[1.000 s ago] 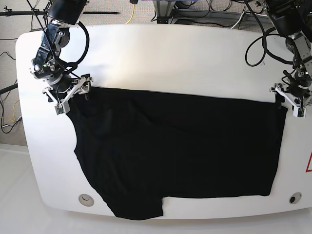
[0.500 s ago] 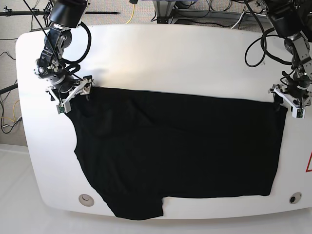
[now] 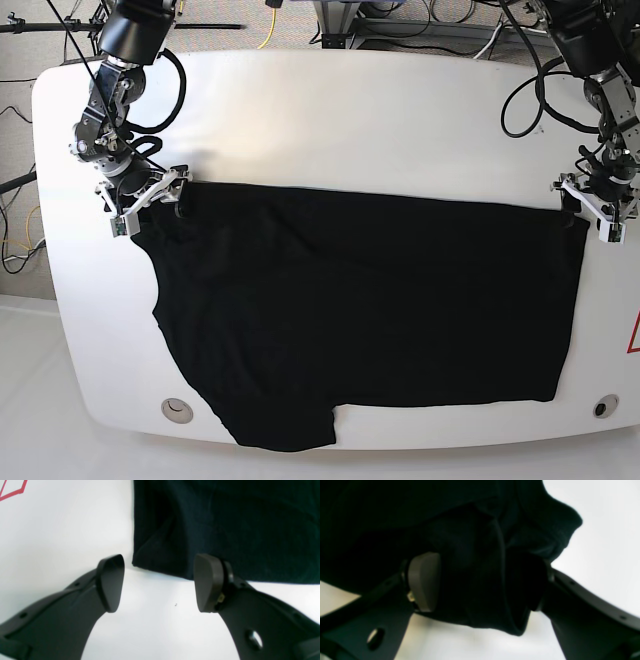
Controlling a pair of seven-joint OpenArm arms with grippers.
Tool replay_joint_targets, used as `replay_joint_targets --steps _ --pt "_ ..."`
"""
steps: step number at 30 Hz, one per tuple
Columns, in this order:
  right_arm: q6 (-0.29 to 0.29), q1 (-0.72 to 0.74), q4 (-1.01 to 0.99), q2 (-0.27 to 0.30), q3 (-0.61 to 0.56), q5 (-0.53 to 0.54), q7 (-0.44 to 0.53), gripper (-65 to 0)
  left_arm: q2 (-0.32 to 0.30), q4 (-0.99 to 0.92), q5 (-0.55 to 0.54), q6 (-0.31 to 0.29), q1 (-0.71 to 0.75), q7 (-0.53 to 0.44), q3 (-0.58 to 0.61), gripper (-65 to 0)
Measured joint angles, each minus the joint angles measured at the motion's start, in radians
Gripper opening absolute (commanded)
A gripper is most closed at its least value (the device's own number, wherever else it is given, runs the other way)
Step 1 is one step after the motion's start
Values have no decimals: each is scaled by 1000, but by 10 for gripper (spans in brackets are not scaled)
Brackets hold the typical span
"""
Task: Fold the T-shirt properly
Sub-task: 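Hold the shirt edge with both grippers, adjusting the grip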
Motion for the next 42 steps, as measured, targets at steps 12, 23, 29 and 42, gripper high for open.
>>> replay_joint_targets --steps 12,23,29,42 --pt "3 -6 7 -5 -6 -79 45 -367 -1 -34 18 -4 -34 -8 -7 -265" --pt "3 -5 3 -11 -6 -71 47 -650 0 -101 17 -3 -77 -49 0 -281" --pt "-1 -6 5 -11 -9 -71 47 -650 5 -192 8 9 -77 -77 2 -277" --pt "-3 -5 -3 -11 -7 -70 58 -650 -1 -205 9 16 -93 -45 0 -273"
